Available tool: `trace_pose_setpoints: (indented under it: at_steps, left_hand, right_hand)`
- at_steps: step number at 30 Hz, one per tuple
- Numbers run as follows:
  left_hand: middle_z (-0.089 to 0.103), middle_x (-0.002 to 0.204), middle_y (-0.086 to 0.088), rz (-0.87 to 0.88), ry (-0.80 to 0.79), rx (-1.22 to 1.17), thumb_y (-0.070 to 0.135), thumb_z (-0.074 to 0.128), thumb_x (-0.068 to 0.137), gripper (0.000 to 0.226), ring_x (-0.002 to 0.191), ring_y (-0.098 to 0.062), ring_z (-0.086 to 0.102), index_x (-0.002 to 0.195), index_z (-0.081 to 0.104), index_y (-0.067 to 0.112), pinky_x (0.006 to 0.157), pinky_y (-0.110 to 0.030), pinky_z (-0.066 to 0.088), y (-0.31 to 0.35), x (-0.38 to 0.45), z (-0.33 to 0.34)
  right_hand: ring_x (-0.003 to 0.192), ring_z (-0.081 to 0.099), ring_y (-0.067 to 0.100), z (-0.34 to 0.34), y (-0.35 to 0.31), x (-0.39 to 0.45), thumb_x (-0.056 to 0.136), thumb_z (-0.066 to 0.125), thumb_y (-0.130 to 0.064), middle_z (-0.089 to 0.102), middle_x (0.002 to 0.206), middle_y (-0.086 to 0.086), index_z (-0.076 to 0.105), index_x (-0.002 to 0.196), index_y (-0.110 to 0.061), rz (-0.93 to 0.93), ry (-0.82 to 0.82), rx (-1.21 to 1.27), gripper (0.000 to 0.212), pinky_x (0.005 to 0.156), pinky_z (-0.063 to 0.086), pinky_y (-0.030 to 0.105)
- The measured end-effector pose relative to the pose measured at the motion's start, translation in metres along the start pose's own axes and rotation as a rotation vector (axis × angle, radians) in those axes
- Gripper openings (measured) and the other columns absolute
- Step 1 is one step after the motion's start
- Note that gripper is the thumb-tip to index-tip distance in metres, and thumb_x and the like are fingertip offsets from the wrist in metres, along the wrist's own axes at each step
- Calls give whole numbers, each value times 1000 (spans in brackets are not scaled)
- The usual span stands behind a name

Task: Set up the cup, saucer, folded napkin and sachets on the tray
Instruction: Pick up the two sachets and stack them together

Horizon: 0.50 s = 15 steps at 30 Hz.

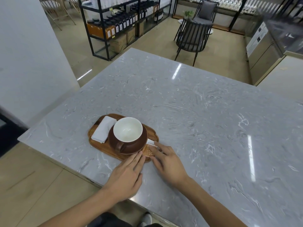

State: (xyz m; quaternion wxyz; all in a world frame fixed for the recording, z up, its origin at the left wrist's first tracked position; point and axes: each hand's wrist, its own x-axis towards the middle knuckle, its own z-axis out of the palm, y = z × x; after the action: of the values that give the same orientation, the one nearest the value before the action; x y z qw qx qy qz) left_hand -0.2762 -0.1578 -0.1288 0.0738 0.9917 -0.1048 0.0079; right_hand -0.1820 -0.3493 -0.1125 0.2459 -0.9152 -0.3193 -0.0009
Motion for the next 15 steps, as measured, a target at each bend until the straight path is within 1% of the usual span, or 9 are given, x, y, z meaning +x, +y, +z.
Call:
trace_pose_setpoints:
  at_steps: [2, 3, 5, 7, 9, 10, 13, 15]
  left_hand:
    - [31, 162, -6, -14, -2, -32, 46, 34, 98, 65, 151, -18, 26, 154, 32, 14, 118, -39, 36, 1, 0, 0]
    - [31, 162, -6, -14, 11, -36, 46, 35, 98, 64, 151, -18, 26, 154, 33, 14, 119, -39, 35, 2, -1, 0]
    - [35, 161, -7, -6, 26, -28, 44, 39, 97, 63, 150, -18, 29, 152, 38, 12, 119, -40, 34, 5, -3, 0]
    - [39, 158, -7, -11, 45, -14, 43, 43, 96, 63, 148, -17, 33, 149, 43, 10, 121, -36, 31, 6, -4, 1]
    - [41, 157, -7, -20, 61, -13, 42, 44, 95, 63, 148, -17, 34, 149, 44, 9, 122, -31, 27, 5, -4, 0]
    - [41, 157, -7, -22, 66, -19, 42, 44, 95, 63, 147, -17, 35, 148, 44, 9, 122, -32, 26, 5, -3, -1]
    - [44, 156, -5, -8, 89, -42, 41, 46, 94, 62, 146, -16, 38, 147, 46, 10, 118, -38, 30, 5, -2, -4]
    - [45, 154, -3, 10, 114, -67, 39, 47, 94, 59, 144, -14, 41, 146, 48, 11, 116, -35, 35, 7, -2, -10]
  right_hand:
    - [113, 59, 25, 8, -3, -2, 101, 52, -32, 53, 148, 1, 56, 139, -29, 30, 24, 60, 39, 94, 55, 34]
    - [113, 61, 26, 11, -4, -2, 101, 52, -31, 54, 147, 3, 56, 139, -29, 44, 41, 83, 39, 95, 55, 34]
    - [110, 64, 30, 16, -7, -1, 99, 57, -28, 58, 144, 6, 60, 136, -25, 60, 72, 107, 37, 93, 53, 31]
    - [106, 64, 31, 19, -11, 1, 98, 61, -26, 60, 142, 6, 62, 135, -24, 64, 74, 106, 36, 91, 51, 30]
    - [112, 61, 30, 20, -11, 3, 99, 61, -27, 57, 146, 5, 61, 136, -25, 77, 58, 113, 37, 95, 50, 31]
    - [118, 59, 29, 19, -10, 3, 99, 60, -29, 55, 149, 3, 60, 138, -26, 98, 51, 137, 39, 99, 48, 30]
    - [135, 49, 15, 13, -9, 1, 99, 59, -37, 45, 156, -3, 53, 142, -33, 122, 47, 225, 44, 108, 44, 25]
    - [137, 48, 9, 7, -8, -2, 98, 58, -40, 45, 155, -6, 54, 140, -34, 110, 65, 231, 42, 109, 44, 23]
